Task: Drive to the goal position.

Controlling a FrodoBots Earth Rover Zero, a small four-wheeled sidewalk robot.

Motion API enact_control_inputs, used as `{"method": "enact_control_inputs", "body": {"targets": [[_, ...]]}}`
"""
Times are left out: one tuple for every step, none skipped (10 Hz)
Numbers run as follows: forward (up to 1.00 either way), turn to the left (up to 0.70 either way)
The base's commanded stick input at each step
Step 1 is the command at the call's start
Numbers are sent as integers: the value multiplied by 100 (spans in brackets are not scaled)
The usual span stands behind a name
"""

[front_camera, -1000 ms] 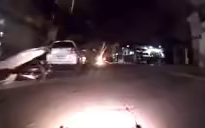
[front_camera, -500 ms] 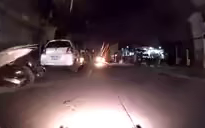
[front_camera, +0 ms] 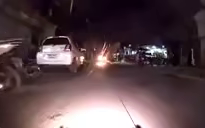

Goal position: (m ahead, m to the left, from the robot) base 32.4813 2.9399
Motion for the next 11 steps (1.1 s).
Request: {"method": "enact_control_inputs", "body": {"targets": [[85,0],[85,0],[85,0],[85,0],[85,0],[85,0],[85,0],[85,0],[85,0],[85,0],[85,0]]}}
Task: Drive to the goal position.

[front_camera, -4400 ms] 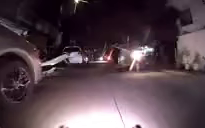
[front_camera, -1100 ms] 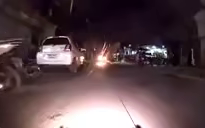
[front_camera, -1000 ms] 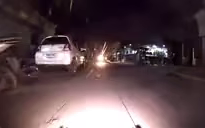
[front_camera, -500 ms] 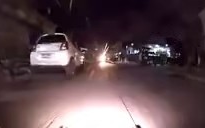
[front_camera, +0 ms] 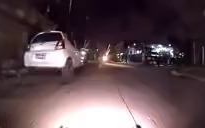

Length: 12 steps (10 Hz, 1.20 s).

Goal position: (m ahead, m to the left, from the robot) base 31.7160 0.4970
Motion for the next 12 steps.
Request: {"method": "enact_control_inputs", "body": {"targets": [[85,0],[85,0],[85,0],[85,0],[85,0],[85,0],[85,0],[85,0],[85,0],[85,0],[85,0],[85,0]]}}
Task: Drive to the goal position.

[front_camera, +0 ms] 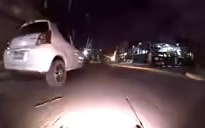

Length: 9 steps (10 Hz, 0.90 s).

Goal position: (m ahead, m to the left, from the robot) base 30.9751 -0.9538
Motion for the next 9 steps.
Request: {"method": "enact_control_inputs", "body": {"targets": [[85,0],[85,0],[85,0],[85,0],[85,-3],[85,-25],[85,-34],[85,-30],[85,0]]}}
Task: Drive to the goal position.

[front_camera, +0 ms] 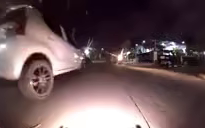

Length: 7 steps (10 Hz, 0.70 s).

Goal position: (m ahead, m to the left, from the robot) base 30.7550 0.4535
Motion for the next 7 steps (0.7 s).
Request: {"method": "enact_control_inputs", "body": {"targets": [[85,0],[85,0],[85,0],[85,0],[85,0],[85,0],[85,0]]}}
